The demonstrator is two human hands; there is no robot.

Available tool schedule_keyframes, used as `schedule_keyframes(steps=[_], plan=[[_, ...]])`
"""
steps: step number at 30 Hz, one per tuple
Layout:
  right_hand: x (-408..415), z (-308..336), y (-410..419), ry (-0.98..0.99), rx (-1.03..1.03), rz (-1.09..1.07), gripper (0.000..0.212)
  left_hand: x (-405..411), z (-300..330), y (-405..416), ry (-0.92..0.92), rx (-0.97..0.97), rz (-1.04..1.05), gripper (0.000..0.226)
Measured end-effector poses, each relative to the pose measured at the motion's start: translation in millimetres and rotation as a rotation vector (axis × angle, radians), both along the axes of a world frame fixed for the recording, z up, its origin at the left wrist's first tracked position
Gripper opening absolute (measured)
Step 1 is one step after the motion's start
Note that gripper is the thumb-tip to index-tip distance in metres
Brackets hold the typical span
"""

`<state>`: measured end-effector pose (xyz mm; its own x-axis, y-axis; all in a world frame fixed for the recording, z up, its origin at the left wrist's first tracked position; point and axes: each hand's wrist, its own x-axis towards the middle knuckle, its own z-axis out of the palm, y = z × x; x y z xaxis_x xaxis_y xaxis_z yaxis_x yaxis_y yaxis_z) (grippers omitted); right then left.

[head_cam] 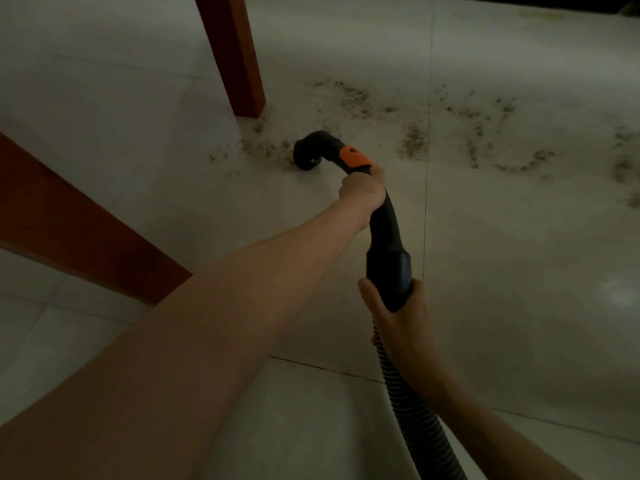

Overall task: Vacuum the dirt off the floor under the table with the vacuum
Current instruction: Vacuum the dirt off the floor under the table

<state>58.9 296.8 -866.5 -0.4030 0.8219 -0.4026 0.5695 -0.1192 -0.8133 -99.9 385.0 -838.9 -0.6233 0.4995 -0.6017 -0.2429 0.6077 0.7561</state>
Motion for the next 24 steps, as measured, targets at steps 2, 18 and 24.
schedule_keyframes(steps=[2,18,24], plan=[[-3,4,6,0.037,-0.015,-0.016,0.035,2,-2,0,0.003,-0.002,-0.032,0.053],[-37,16,46,0.07,-0.19,-0.127,0.041,10,-13,5,-0.004,-0.009,-0.135,0.064],[-42,20,45,0.046,-0.197,-0.101,0.041,3,-14,1,-0.036,0.013,-0.149,0.066]])
